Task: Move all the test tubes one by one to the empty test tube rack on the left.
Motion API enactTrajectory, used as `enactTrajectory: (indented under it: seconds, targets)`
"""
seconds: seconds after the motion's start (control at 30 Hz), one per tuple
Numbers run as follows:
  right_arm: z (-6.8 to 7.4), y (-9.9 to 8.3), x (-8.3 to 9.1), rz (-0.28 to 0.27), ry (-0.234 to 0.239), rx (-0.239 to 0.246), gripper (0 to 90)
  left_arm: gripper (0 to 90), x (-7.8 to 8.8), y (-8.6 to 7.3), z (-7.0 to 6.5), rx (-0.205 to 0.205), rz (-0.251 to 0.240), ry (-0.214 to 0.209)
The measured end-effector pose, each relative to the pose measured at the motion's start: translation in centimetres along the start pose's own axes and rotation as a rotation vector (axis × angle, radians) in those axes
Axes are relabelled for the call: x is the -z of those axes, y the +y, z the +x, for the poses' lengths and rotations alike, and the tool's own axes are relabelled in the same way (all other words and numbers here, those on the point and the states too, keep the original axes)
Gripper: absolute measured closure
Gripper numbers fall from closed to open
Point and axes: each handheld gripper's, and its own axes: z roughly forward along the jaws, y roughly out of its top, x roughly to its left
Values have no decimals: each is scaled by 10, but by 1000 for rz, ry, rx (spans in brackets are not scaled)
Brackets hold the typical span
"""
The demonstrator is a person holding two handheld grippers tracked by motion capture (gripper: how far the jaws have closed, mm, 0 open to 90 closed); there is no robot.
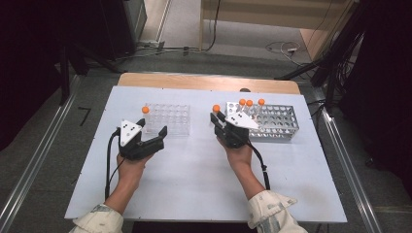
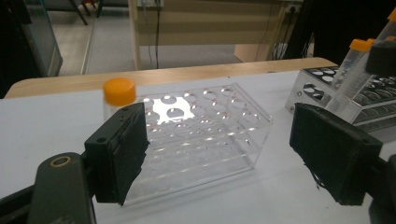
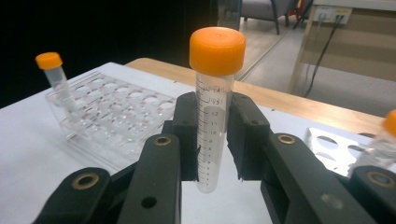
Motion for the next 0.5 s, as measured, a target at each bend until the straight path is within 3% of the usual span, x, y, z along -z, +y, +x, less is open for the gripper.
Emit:
enactTrajectory:
  seconds: [0.27, 0.4, 0.5]
  targets:
    - [12, -3, -7, 25, 33, 5, 721, 242, -20, 21, -24, -57, -1, -57]
    - [16, -4, -9, 30, 44, 5, 721, 251, -30, 28, -33, -49, 10, -91]
    - [19, -4, -10, 36, 51, 8, 721, 252, -35, 32, -38, -65, 15, -102]
